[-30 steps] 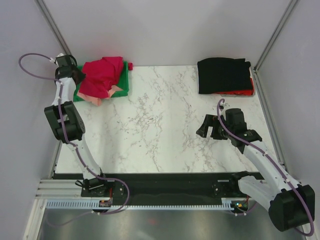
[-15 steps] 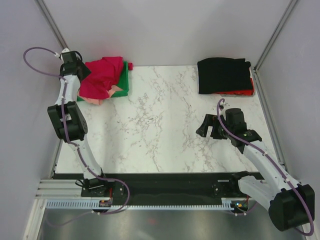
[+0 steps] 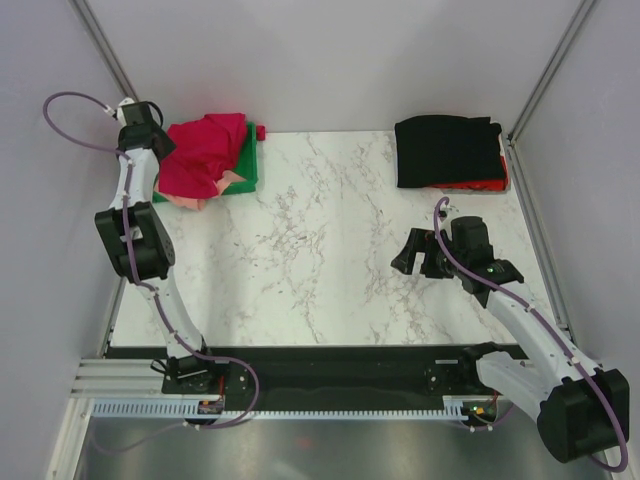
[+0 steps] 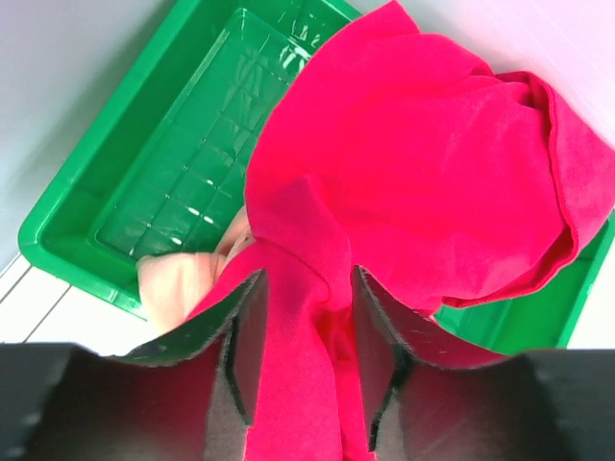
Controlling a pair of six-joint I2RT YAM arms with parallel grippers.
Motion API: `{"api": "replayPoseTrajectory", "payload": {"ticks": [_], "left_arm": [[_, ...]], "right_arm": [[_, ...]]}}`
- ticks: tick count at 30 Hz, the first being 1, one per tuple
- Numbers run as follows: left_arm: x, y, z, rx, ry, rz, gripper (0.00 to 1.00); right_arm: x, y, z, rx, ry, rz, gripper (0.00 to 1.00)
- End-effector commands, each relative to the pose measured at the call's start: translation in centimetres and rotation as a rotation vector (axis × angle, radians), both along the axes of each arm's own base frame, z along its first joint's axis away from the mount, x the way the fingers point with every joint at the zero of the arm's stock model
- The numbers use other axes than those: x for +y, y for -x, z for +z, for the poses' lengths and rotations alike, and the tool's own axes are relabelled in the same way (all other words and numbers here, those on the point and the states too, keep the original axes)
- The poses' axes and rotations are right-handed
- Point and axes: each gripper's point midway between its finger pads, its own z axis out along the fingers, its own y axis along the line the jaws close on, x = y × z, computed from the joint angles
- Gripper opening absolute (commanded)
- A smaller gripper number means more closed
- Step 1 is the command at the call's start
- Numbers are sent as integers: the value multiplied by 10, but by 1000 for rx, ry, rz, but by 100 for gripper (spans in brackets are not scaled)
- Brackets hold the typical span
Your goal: Fold and stack the t-shirts
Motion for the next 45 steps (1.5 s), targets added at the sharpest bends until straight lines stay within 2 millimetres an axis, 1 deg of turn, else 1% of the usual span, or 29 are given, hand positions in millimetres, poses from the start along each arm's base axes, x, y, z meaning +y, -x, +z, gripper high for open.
{"api": "replayPoseTrajectory", "payload": {"ticks": [1, 3, 8, 10, 13, 14, 16, 17, 20, 23, 24, 26, 27, 28, 29, 30, 31, 33, 34, 35, 36, 37, 38, 39, 41, 42, 43, 44, 45], "left_arm": [[10, -6, 3, 3, -53, 6, 45], [9, -9, 2, 0, -47, -4, 45], [6, -12, -3, 4, -33, -22, 52], [6, -11, -6, 12, -33, -21, 52], [5, -12, -5, 8, -36, -24, 42], [6, -12, -6, 11, -35, -22, 33], [6, -12, -5, 9, -36, -17, 20], [6, -12, -2, 3, -37, -14, 4], [2, -14, 10, -22, -36, -23, 2], [-5, -16, 30, -60, -44, -34, 2], [-10, -18, 42, -84, -46, -37, 2], [-21, -17, 76, -148, -55, -35, 2], [-40, -22, 105, -204, -71, -57, 2], [-48, -19, 134, -257, -93, -57, 2], [-59, -21, 157, -300, -108, -74, 2], [-78, -19, 199, -384, -114, -99, 2], [-87, -9, 230, -461, -74, -89, 2], [-104, 5, 273, -560, -24, -102, 2], [-110, 11, 288, -596, -11, -90, 2], [-115, 26, 316, -655, -12, -86, 2], [-126, 32, 330, -688, 5, -101, 2], [-131, 38, 344, -724, 36, -111, 2], [-148, 46, 360, -762, 57, -145, 2], [-167, 60, 390, -834, 79, -187, 2], [-196, 85, 434, -940, 104, -273, 2], [-221, 121, 480, -1063, 126, -352, 2], [-239, 144, 511, -1163, 120, -439, 2], [-264, 169, 528, -1223, 139, -506, 2], [-266, 204, 551, -1294, 140, -530, 2]], "right_arm": [[3, -4, 3, -35, -6, 19, 98], [3, -4, 3, -36, -6, 19, 98], [3, -4, 2, -35, -6, 17, 98], [2, -4, 1, -31, -4, 14, 98], [3, -4, 1, -33, -3, 14, 98], [3, -4, 1, -33, -3, 14, 98], [3, -4, 0, -29, -2, 14, 98], [3, -5, 0, -30, -3, 14, 98], [3, -5, 0, -32, -2, 13, 98], [2, -5, -1, -33, -3, 11, 98], [2, -5, -2, -28, -2, 11, 98], [2, -6, -2, -30, -3, 11, 98], [3, -6, -2, -28, -3, 12, 98], [3, -6, -2, -28, -3, 13, 98], [4, -6, -3, -24, -4, 16, 98], [4, -6, -3, -21, -7, 18, 98], [5, -4, -3, -17, -12, 24, 98], [6, -4, -3, -15, -16, 31, 98], [6, -4, -3, -14, -18, 29, 98], [7, -3, -3, -14, -18, 31, 98], [7, -3, -1, -15, -19, 32, 98], [7, -2, 0, -14, -23, 32, 98], [7, -1, 1, -15, -23, 30, 98], [6, -1, 4, -24, -27, 26, 98], [5, 0, 7, -24, -31, 15, 98], [4, -3, 16, -45, -27, 4, 98], [3, -2, 19, -42, -24, -5, 98], [2, -5, 36, -80, -31, -14, 98], [-2, -8, 45, -101, -22, -36, 98]]}}
